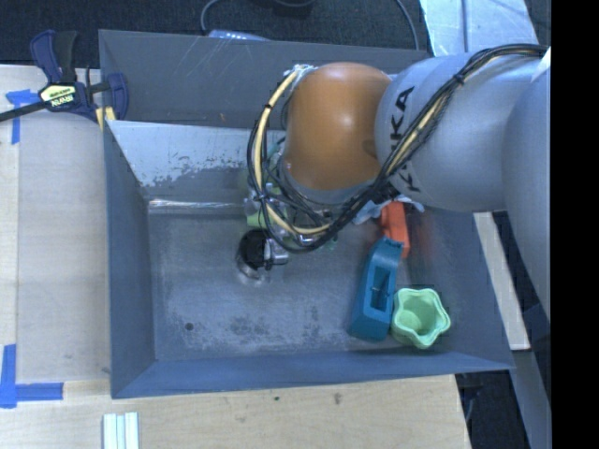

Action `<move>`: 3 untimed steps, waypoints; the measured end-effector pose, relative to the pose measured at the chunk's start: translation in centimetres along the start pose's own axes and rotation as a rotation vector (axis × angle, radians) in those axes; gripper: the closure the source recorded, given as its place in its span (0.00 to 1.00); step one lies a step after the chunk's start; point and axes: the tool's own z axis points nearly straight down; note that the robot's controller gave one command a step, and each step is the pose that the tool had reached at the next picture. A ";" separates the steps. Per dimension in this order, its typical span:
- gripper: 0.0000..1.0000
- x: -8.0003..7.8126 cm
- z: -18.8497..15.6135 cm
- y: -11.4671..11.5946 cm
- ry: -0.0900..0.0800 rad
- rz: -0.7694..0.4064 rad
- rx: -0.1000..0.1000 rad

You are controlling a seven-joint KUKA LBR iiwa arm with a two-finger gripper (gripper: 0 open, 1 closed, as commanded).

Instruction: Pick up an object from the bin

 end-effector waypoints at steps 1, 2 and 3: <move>0.00 -1.5 4.7 -1.8 -0.012 -0.264 0.001; 1.00 -0.7 7.9 -3.4 -0.002 0.310 -0.005; 1.00 -0.7 7.9 -3.4 -0.002 0.310 -0.005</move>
Offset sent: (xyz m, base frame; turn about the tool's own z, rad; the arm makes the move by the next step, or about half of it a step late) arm 0.0079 -0.0358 -0.0849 0.3123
